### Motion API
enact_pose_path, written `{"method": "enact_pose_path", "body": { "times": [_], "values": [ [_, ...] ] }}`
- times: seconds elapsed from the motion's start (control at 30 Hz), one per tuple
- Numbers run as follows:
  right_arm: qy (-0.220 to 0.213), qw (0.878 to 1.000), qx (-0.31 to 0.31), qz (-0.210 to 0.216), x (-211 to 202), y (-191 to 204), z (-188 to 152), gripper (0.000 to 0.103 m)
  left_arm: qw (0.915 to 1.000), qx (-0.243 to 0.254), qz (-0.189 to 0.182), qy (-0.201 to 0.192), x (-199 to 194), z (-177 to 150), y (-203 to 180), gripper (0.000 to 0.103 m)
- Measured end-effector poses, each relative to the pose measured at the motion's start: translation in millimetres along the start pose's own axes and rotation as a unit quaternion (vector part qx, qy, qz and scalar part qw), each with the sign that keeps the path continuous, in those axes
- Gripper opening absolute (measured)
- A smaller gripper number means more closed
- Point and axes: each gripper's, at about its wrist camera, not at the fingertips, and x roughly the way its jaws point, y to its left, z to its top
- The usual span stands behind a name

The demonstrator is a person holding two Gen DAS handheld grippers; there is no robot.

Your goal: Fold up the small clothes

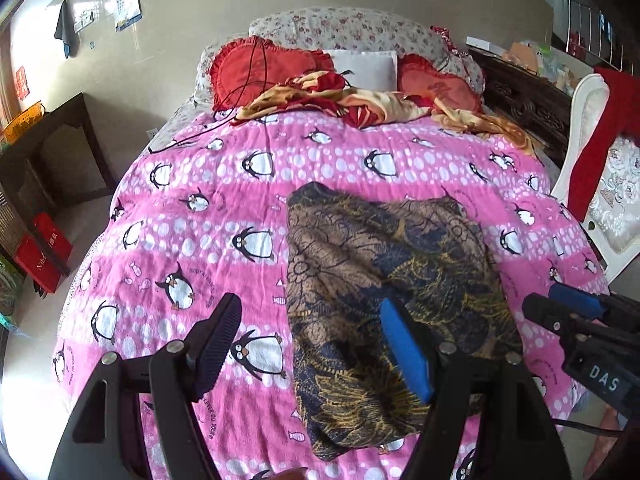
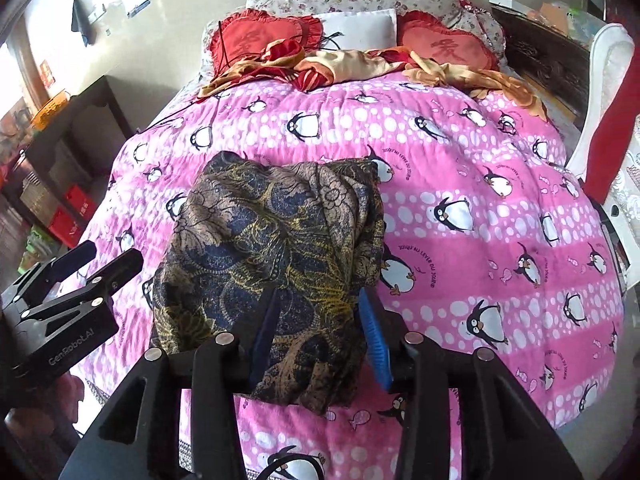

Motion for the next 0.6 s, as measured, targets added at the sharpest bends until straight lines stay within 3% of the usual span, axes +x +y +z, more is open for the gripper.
{"method": "enact_pose_path", "body": {
  "times": [0.6],
  "values": [
    [0.000, 1.000, 0.003, -0.024, 10.1, 2.4, 5.0, 0.034, 0.9999, -0.007, -0.004, 0.007, 6.6, 0.3, 0.6, 0.076]
  ]
}}
